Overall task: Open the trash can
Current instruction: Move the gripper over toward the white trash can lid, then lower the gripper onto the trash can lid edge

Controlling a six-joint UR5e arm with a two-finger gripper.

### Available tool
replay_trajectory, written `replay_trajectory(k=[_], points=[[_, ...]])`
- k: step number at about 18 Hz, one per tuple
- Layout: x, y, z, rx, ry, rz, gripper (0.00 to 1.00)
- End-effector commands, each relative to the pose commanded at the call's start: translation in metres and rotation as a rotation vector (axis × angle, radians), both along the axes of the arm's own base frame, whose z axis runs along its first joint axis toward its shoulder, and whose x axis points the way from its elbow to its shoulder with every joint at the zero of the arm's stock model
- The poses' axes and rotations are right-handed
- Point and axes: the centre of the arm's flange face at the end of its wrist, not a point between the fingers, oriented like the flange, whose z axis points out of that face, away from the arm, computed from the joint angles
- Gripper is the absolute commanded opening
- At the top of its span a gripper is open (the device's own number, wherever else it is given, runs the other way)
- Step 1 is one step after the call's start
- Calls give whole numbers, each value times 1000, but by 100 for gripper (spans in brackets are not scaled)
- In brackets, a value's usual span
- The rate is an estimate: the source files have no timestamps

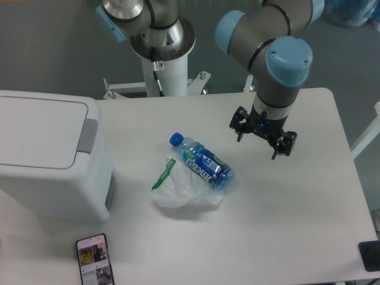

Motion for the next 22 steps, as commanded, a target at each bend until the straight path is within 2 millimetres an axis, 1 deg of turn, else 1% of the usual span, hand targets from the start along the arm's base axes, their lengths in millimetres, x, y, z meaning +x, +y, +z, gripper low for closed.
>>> replay_trajectory(k=[2,3,5,6,7,8,10,14,16,20,21,22], points=[[18,19,-2,14,-8,-28,100],[29,33,4,31,5,-38,100],[41,46,9,40,4,12,100],[57,63,20,59,8,-13,100],[69,75,26,78,-3,-34,100],[75,78,32,95,-22,-31,100],[87,84,61,154,-75,13,100],[110,105,102,210,-183,77,100],[122,113,115,218,-214,88,100],[150,127,122,263,-276,72,100],[153,126,128,274,-277,72,100],[157,127,129,275,-281,80,100]])
